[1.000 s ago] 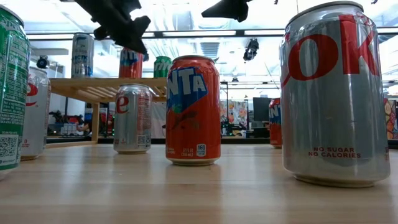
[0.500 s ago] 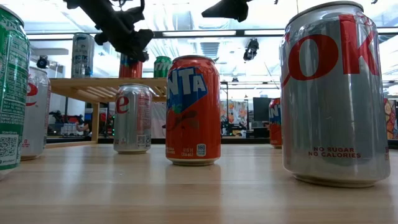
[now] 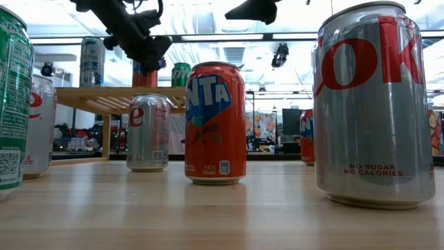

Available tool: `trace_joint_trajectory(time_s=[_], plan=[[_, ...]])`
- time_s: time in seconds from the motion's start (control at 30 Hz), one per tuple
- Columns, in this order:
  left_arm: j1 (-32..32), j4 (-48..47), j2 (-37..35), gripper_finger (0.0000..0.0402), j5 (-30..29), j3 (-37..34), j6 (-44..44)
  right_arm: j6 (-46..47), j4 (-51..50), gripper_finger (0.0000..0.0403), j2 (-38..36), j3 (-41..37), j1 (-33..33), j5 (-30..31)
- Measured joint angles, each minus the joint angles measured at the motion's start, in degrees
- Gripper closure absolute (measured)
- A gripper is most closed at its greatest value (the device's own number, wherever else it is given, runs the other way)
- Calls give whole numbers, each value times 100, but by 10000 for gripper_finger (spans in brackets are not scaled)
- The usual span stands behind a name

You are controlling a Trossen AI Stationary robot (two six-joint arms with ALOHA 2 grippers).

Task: Place canned beverage on shelf
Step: Put the middle orange soda can on the shelf

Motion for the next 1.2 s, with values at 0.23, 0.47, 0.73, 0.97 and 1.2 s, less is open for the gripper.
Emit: trace_joint_trajectory(time_s=[0.23, 0.47, 0.73, 0.97, 1.2], plan=[[-2, -123, -2, 401, -251, 0, -4, 0, -2, 39, 0, 0, -2, 0], [0, -174, -2, 401, -323, -2, -19, 1, -7, 39, 0, 0, -1, 0], [-7, -188, -2, 401, -239, -2, -17, 0, -13, 39, 0, 0, -2, 0], [-9, -72, -4, 401, 325, -2, -191, 0, -13, 39, 0, 0, 0, -1], [-7, -69, 198, 401, 386, -2, -416, 0, -15, 39, 0, 0, -2, -2]])
